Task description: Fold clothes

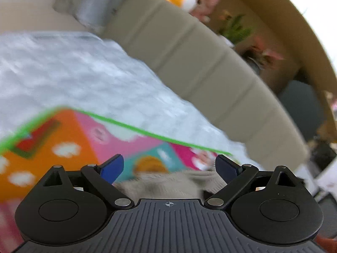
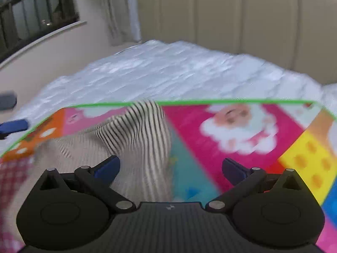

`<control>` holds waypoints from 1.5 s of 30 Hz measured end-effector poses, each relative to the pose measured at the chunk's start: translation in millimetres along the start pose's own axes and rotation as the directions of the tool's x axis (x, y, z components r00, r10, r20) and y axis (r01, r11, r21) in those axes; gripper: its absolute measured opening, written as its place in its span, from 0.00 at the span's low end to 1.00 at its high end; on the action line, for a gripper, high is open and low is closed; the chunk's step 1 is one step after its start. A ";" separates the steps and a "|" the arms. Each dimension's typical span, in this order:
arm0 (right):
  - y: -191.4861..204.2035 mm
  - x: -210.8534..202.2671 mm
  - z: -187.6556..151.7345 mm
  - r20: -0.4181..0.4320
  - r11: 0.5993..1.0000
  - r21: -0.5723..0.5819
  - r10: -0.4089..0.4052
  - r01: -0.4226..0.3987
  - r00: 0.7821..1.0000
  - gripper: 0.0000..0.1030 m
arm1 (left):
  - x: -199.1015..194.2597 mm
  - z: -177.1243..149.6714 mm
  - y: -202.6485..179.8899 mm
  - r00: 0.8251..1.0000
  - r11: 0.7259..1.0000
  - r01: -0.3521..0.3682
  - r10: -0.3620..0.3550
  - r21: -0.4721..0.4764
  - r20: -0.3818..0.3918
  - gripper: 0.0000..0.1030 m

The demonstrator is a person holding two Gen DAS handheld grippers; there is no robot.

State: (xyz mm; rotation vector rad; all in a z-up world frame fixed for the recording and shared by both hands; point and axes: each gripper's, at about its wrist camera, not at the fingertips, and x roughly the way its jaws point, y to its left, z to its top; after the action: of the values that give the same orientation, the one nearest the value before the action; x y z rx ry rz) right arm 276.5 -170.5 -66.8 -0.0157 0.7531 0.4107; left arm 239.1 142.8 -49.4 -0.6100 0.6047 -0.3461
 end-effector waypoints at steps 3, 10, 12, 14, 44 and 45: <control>7.6 -7.8 -4.5 0.005 1.000 0.002 0.030 -0.030 1.000 1.00 | 22.2 -16.9 -11.3 0.995 0.996 -0.026 0.035 0.091 -0.096 0.94; -1.9 -68.6 -11.3 0.132 0.992 -0.033 0.129 -0.126 0.983 0.82 | 37.6 -31.1 -17.6 0.984 0.973 -0.102 0.129 0.206 -0.126 0.89; -14.5 -79.0 -12.8 0.155 0.988 0.047 0.141 -0.150 0.978 0.28 | 36.2 -30.5 -14.8 0.983 0.974 -0.119 0.143 0.193 -0.115 0.89; -25.5 -76.3 -15.5 0.153 0.980 0.134 0.124 -0.144 0.981 0.26 | 37.7 -29.6 -10.4 0.979 0.973 -0.144 0.166 0.183 -0.114 0.89; -9.0 -21.0 25.4 0.104 0.999 -0.013 -0.039 0.040 0.994 0.48 | 46.5 -29.1 9.2 0.953 0.948 -0.263 0.284 0.178 -0.103 0.92; -8.6 -33.6 21.3 0.122 1.000 -0.013 -0.022 0.024 0.992 0.61 | 46.3 -29.0 9.3 0.953 0.948 -0.264 0.285 0.178 -0.103 0.92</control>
State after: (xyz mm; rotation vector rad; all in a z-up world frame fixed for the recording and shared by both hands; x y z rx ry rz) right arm 271.9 -187.0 -29.9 -0.0123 0.6295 0.3913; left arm 258.1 115.7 -93.8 -0.3420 0.7671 -0.1695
